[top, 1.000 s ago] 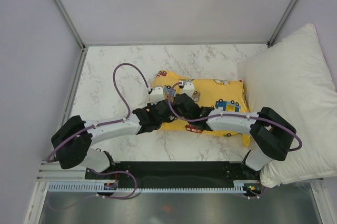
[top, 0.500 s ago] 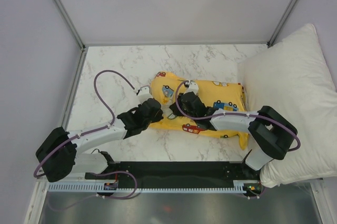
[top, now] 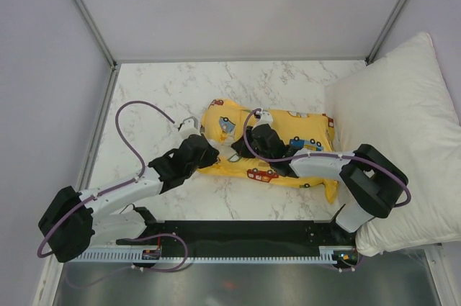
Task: Remove the pillowcase from the pillow
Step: Expand the opening of the pillowcase
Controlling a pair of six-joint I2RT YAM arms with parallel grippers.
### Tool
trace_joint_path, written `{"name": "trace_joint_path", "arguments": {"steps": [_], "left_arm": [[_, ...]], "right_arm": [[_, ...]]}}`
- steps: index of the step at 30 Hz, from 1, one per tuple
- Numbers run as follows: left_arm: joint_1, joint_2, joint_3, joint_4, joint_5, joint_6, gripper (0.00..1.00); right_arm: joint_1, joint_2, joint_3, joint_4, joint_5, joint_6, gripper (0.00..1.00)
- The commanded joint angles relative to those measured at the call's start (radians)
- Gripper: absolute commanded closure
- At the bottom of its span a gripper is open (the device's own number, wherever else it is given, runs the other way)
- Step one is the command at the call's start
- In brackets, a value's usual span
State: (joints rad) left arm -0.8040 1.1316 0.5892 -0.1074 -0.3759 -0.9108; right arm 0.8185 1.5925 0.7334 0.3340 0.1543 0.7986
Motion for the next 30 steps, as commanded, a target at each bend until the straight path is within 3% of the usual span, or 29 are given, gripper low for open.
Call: {"name": "trace_joint_path", "arguments": {"steps": [1,3,7,11,12,13,15,16,20,22,30], "left_arm": [[0.066,-0.096,-0.034,-0.167,-0.207,0.053,0.98],[0.068,-0.105,-0.066,-0.079,-0.176,0.099,0.98],[0.071,-0.038,-0.1,0.162,0.013,0.193,0.98],[0.071,0.121,-0.066,0.241,0.065,0.242,0.98],[0.072,0.14,-0.063,0.25,0.069,0.248,0.98],[0.074,0.152,-0.063,0.277,0.083,0.253,0.98],[0.08,0.183,-0.065,0.304,0.106,0.266,0.98],[0.081,0.189,-0.066,0.33,0.132,0.274,0.98],[0.088,0.212,-0.071,0.371,0.186,0.297,0.98],[0.092,0.217,-0.074,0.383,0.216,0.297,0.98],[0.098,0.189,-0.115,0.417,0.302,0.256,0.98]], "right_arm": [[-0.116,0.055,-0.08,-0.271,0.249,-0.091,1.0],[-0.116,0.046,-0.083,-0.263,0.226,-0.108,1.0],[-0.081,-0.009,-0.051,-0.227,0.157,-0.222,1.0],[-0.022,-0.107,0.029,-0.276,0.131,-0.36,0.98],[-0.01,-0.129,0.04,-0.286,0.114,-0.378,0.94],[-0.007,-0.152,0.058,-0.289,0.085,-0.413,0.83],[-0.001,-0.221,0.07,-0.293,0.048,-0.453,0.71],[0.002,-0.242,0.081,-0.294,0.038,-0.491,0.55],[0.004,-0.321,0.112,-0.3,-0.062,-0.599,0.27],[0.002,-0.318,0.127,-0.299,-0.097,-0.64,0.22],[-0.001,-0.188,0.135,-0.17,-0.28,-0.789,0.22]]}}
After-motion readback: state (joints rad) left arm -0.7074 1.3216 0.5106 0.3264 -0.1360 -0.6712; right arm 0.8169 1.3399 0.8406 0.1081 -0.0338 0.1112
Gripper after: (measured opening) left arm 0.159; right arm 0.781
